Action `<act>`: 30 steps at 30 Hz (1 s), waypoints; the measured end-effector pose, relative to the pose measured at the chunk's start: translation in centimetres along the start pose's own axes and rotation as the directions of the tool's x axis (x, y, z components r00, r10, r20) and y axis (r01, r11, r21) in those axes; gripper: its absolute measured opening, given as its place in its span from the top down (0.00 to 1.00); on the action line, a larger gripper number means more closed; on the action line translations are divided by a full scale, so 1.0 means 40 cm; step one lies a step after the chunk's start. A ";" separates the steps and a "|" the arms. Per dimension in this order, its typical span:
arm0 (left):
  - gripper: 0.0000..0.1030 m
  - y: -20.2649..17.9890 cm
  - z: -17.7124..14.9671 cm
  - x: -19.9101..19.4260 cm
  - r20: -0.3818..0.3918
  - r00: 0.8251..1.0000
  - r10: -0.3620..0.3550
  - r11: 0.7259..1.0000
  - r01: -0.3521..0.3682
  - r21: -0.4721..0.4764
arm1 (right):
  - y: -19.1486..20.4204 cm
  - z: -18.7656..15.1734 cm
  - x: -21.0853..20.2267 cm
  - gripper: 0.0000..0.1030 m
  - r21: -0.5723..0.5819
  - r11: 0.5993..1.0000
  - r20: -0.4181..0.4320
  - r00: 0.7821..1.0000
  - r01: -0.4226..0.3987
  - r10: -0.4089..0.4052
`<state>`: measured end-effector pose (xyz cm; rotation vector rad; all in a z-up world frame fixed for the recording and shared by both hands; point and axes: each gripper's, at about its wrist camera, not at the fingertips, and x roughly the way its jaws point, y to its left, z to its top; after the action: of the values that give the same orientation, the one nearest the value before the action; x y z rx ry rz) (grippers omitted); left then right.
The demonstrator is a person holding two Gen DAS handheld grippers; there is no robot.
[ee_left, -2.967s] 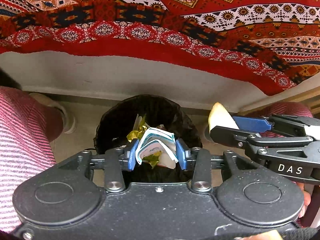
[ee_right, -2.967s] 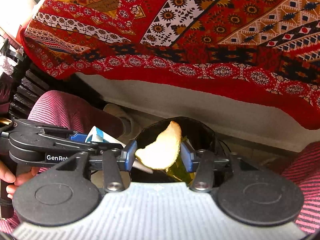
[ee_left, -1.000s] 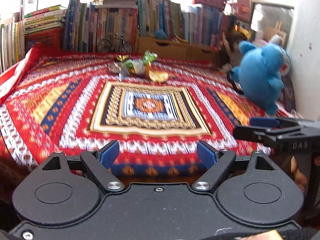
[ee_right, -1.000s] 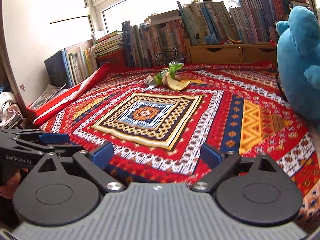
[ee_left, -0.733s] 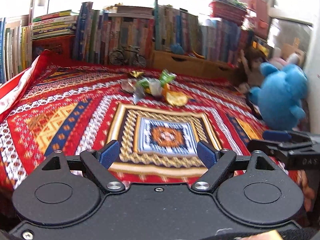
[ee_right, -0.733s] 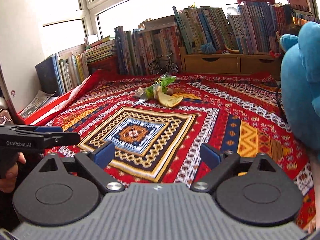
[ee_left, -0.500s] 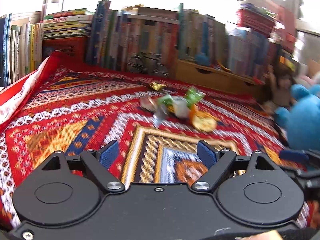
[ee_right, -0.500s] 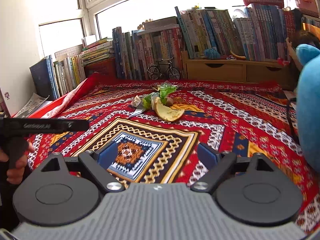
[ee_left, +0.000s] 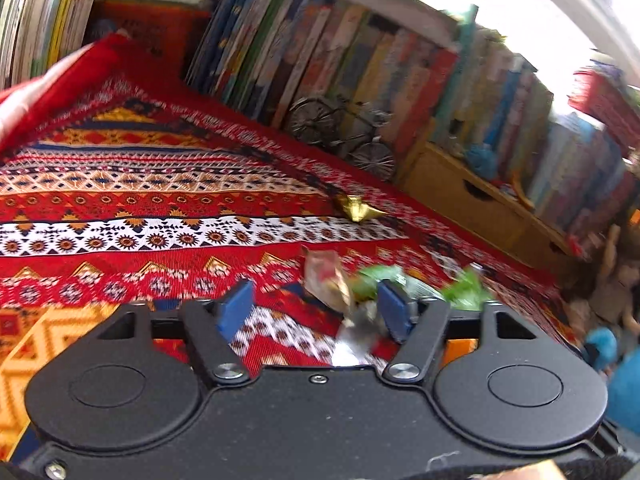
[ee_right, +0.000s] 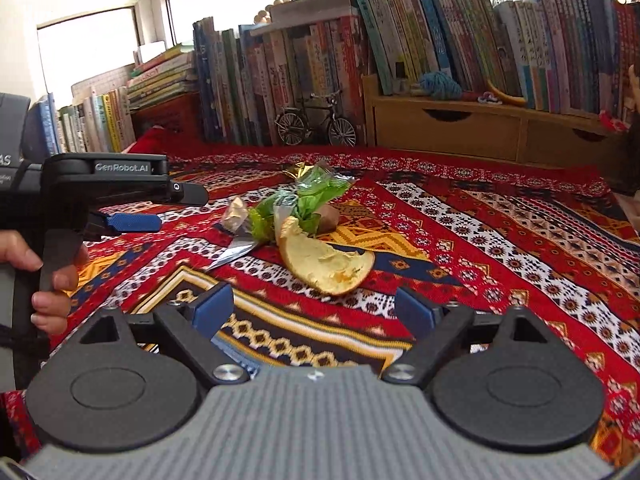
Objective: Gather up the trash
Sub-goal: 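Grasp the silver foil wrapper with the left gripper while the right approaches the orange peel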
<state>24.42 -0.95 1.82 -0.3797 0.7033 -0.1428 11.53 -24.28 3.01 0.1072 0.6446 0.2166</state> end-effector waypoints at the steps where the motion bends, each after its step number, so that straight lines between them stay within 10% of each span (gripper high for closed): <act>1: 0.47 0.002 0.005 0.022 -0.009 1.000 0.009 1.000 -0.009 -0.012 | -0.003 0.004 0.015 0.09 0.002 1.000 -0.005 1.000 0.000 0.000; 11: 0.51 -0.015 0.003 0.143 -0.026 1.000 -0.015 1.000 0.014 -0.027 | -0.018 0.017 0.122 0.05 0.006 1.000 -0.043 0.999 -0.012 0.012; 13: 0.75 -0.030 -0.001 0.152 -0.022 1.000 -0.004 1.000 0.004 0.005 | -0.022 0.020 0.136 0.06 0.022 1.000 -0.043 0.999 -0.023 0.024; 22: 0.90 -0.071 -0.019 0.099 0.026 1.000 -0.013 0.996 0.010 0.092 | -0.022 0.011 0.130 0.76 0.058 0.998 -0.038 0.999 -0.037 0.039; 30: 0.90 -0.084 -0.020 -0.010 0.068 0.997 -0.034 0.990 0.024 0.141 | -0.036 0.000 0.064 0.86 0.081 0.996 0.001 1.000 -0.030 0.030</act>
<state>23.59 -4.16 2.80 -0.2597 0.6145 -0.2042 13.78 -25.08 1.29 0.1953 0.6522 0.2195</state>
